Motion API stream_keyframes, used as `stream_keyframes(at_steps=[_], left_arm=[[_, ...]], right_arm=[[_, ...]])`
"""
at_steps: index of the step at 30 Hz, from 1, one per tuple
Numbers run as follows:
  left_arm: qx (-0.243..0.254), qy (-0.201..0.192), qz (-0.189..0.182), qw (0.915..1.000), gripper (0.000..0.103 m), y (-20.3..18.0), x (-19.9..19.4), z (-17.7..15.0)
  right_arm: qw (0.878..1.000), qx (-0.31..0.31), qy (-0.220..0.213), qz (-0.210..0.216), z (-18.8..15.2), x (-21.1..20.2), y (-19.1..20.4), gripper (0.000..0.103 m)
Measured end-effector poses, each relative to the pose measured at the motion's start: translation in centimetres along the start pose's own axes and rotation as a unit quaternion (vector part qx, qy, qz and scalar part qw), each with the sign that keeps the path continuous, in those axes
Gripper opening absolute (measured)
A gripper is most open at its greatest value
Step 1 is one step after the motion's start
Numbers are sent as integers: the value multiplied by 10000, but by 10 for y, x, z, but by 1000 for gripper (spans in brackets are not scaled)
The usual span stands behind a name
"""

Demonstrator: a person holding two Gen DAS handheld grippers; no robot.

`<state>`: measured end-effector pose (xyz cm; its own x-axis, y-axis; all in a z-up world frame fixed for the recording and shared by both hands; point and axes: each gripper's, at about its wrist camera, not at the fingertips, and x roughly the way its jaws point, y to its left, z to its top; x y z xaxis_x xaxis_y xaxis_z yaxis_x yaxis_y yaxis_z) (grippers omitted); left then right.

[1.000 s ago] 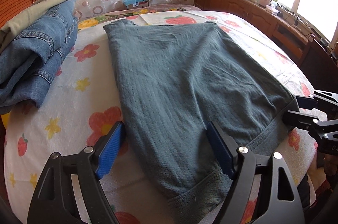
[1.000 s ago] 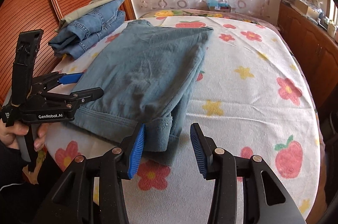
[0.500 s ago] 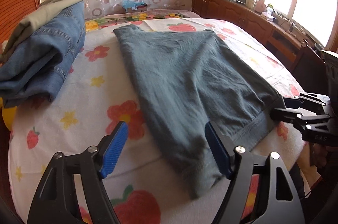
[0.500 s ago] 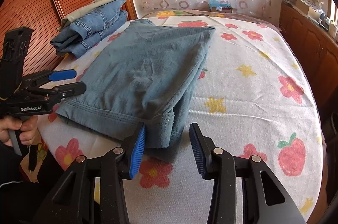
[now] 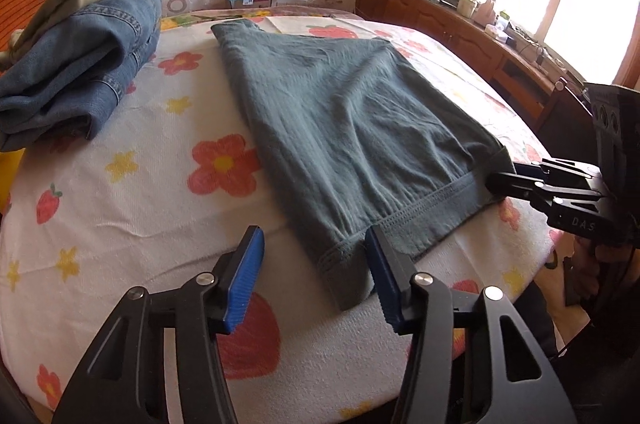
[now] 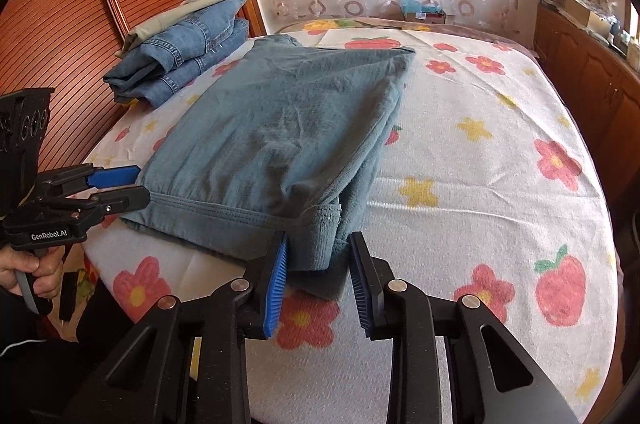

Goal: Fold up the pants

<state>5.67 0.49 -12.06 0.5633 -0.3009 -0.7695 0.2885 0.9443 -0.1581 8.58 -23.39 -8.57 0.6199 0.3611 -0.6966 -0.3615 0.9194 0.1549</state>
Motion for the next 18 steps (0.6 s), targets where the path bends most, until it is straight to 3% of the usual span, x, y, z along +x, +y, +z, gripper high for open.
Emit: stream_keyframes(at_steps=[10,18], left_arm=[[75,26,-32,10000,50,-10,5,2],[222,-17,-101,9997,19,-18,0,1]], right_arm=[[9997,82,-22,210,-1,2,-1,18],[9996,57,-51,276,0,-1,2,16]])
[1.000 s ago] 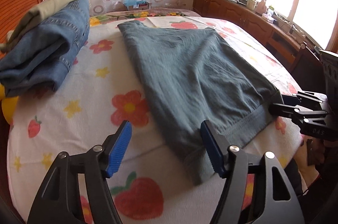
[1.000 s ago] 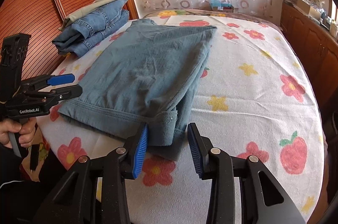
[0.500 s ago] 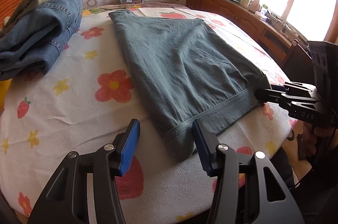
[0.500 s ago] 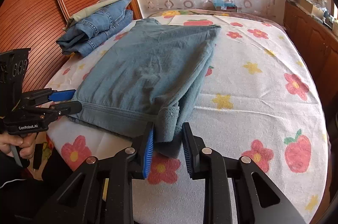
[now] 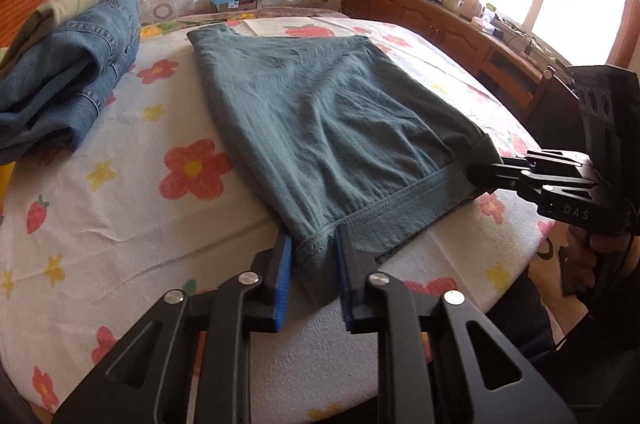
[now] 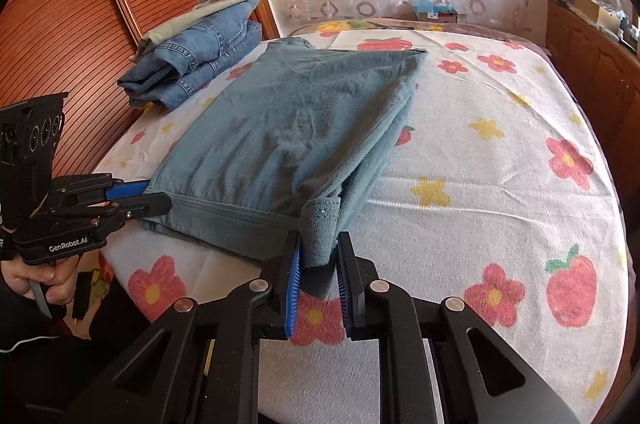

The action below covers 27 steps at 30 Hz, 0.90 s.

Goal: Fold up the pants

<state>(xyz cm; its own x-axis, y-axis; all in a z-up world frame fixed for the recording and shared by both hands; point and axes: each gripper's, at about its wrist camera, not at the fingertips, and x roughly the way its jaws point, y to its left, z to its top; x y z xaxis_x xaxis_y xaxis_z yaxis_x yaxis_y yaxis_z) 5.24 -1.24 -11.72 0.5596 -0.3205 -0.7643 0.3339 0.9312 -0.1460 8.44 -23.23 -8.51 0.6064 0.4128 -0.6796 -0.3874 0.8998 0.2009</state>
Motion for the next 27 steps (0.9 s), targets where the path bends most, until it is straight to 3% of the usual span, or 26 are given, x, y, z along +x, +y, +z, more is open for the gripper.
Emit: stream_keyframes(at_steps=[7,18,27], left_arm=[[52,-213,-77,9997,15,-4,-20,6],[263,-957,-219,9948,15,-18,-83,29],[238,-1072,-16,9939,15,-8,-65,59]], right_arm=[[9998,-47,-88,156,2,-18,7,15],[9979,26,-535,372,9,-81,10,15],[9968,-61,-746,292,27,-77,3,15]])
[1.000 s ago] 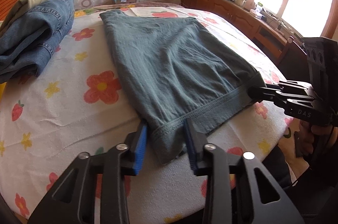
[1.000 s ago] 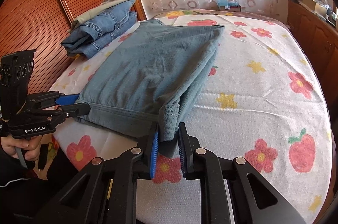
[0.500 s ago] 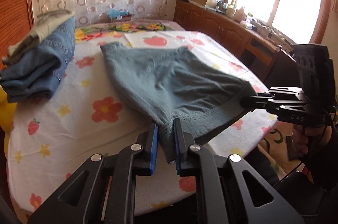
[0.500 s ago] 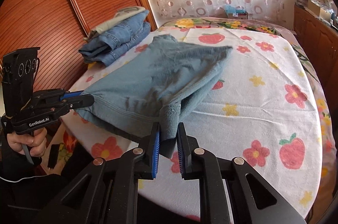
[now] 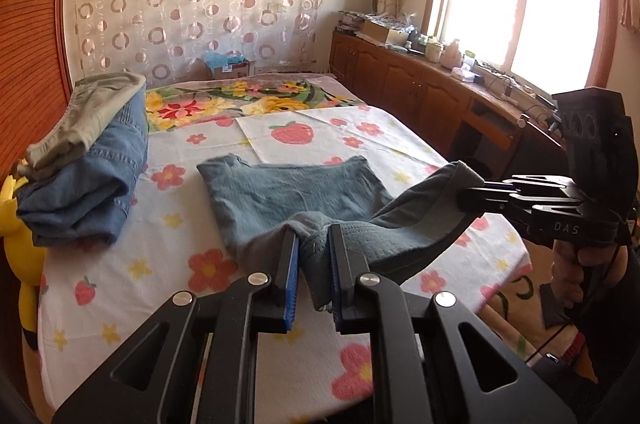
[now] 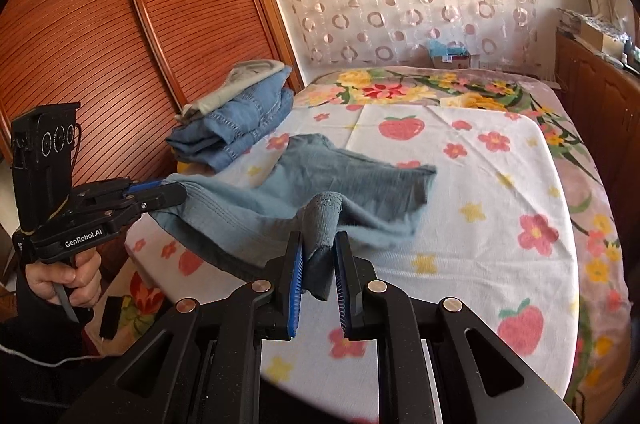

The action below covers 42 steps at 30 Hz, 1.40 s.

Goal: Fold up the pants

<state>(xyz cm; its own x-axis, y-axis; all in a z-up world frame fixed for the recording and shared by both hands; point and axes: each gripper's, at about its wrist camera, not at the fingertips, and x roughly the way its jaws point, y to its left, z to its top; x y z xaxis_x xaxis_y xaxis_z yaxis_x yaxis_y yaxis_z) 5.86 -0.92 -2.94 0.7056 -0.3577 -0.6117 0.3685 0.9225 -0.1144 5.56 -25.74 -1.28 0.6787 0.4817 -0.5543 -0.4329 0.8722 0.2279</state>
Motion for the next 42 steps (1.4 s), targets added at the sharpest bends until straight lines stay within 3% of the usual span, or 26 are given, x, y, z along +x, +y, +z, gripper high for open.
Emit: stream_keyframes(at_steps=[10,16,18,20,23,25,34,42], left_arm=[[-15,79,315,9995,15,18,45,42],[-31,454,484,9978,15,28,84,51],[-105,492,476,9976,15,29,89,51],[-135,485,399,9979,19,30,91,50],[-211,454,450,9977,39,33,89,46],[-241,418,444,9979,50,35,86,43],[-184,818,453,9954,51,42,92,8],[-13,1264,551,9905,51,46,110,-10]], right_arm=[[9996,225,12,-175,42,62,-21,15],[9987,219,229,-400,55,98,-26,16],[9983,182,242,-493,58,103,-25,20],[9978,147,215,-611,57,102,-24,23],[9976,86,84,-686,54,95,-24,33],[9972,-37,46,-747,49,92,-23,34],[9956,-349,579,-654,19,104,-27,42],[9900,-660,967,-791,22,122,-29,43]])
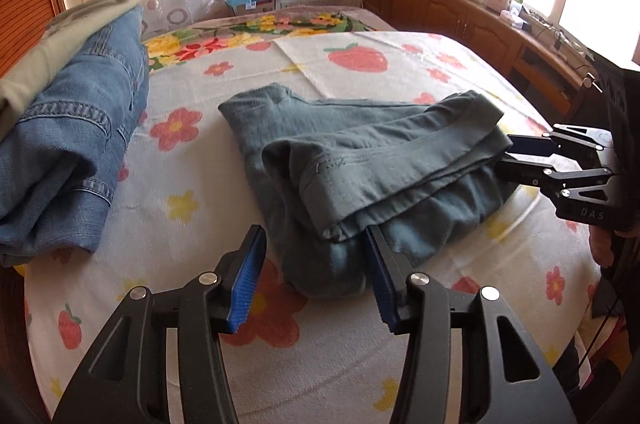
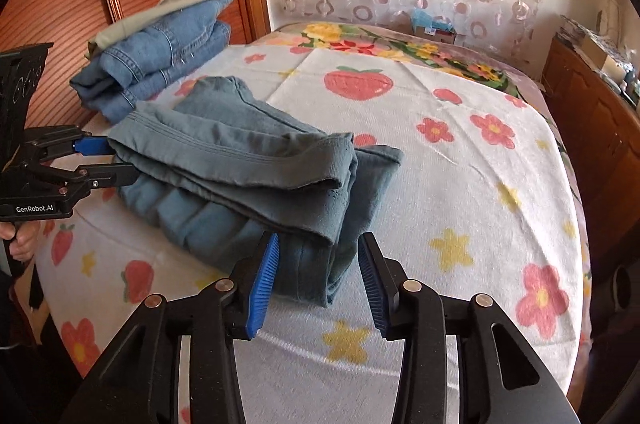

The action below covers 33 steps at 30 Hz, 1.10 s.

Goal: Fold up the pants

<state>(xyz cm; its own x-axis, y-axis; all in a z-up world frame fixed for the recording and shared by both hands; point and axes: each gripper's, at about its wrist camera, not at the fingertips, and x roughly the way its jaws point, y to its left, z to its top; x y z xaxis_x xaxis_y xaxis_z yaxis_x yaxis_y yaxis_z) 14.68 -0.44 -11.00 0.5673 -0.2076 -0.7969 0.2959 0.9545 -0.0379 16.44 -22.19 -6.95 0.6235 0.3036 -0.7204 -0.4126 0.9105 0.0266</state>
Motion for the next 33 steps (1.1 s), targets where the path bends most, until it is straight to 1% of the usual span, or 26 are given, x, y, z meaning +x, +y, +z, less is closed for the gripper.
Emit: stream_keyframes(at_steps=[3,5,9,14,18,20,22,26,28,32,33], left_arm=[[44,72,45,10000,51,1,5,3],[60,88,72,9999,51,1,9,5],[41,-35,205,9998,51,2,10,16],[-110,-198,356,9991,51,9,15,38],[-238,-222,440,9985,51,17,23,56],[-364,-241,418,9982,51,21,25,63],[-421,-313,446,9976,51,22,24,67],[-512,-382,414,9971,51,24,19,69],[-468,-381,352,9976,51,22,15,64],[-439,-435,238,9978,51,17,5,53],[-438,-451,223,9978,51,16,3,50]], right_arm=[[9998,-78,127,-124,4,8,-2,43],[9997,-128,129,-143,8,10,-1,43],[9995,-168,74,-263,16,13,0,43],[9991,-6,-184,-389,36,19,-7,43],[9979,228,-474,-381,49,19,-15,43],[9975,245,-615,-244,50,17,-16,43],[9972,285,-682,-82,49,14,-16,43],[9965,290,-778,-42,40,5,-16,43],[9970,314,-700,43,32,2,-17,43],[9986,318,-401,118,15,-1,-20,43],[9987,318,-358,161,11,-2,-19,40]])
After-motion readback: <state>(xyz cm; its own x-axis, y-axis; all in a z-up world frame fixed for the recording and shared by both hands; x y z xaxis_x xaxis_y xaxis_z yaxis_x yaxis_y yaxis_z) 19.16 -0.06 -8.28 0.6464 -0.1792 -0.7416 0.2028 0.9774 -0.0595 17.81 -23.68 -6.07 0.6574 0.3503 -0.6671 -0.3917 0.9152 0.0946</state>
